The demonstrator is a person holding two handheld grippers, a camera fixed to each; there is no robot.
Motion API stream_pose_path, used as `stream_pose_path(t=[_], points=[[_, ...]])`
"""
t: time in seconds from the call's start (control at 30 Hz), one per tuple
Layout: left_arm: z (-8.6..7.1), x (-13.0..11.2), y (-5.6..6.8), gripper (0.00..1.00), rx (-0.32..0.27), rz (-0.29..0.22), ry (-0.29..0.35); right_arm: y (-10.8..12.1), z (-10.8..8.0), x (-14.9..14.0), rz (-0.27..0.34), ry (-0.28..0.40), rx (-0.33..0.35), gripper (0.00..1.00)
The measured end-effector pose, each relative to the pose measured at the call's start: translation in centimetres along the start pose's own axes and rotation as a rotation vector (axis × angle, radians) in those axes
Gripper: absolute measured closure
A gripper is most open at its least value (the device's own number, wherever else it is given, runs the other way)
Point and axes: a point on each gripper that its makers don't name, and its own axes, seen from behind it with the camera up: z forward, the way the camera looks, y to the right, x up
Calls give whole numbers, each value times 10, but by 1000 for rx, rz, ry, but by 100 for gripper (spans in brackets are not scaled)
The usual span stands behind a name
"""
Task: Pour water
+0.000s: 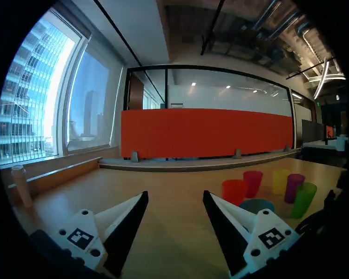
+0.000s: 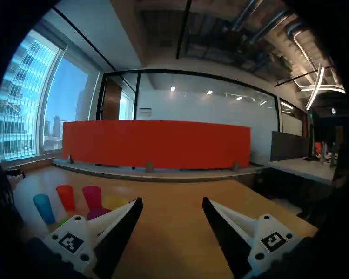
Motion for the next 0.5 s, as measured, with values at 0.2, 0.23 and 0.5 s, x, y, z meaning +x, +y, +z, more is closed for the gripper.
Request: stream_pose_path(t=[0.2,0.23,0.5], points=[[0,0,0,13,0,0,0,-14,7,-8,-8,16,32,0],[0,0,0,13,0,0,0,-16,8,-10,-14,18,36,1],[-1,0,0,13,0,0,0,-17,16,-14,-22,59,39,0]])
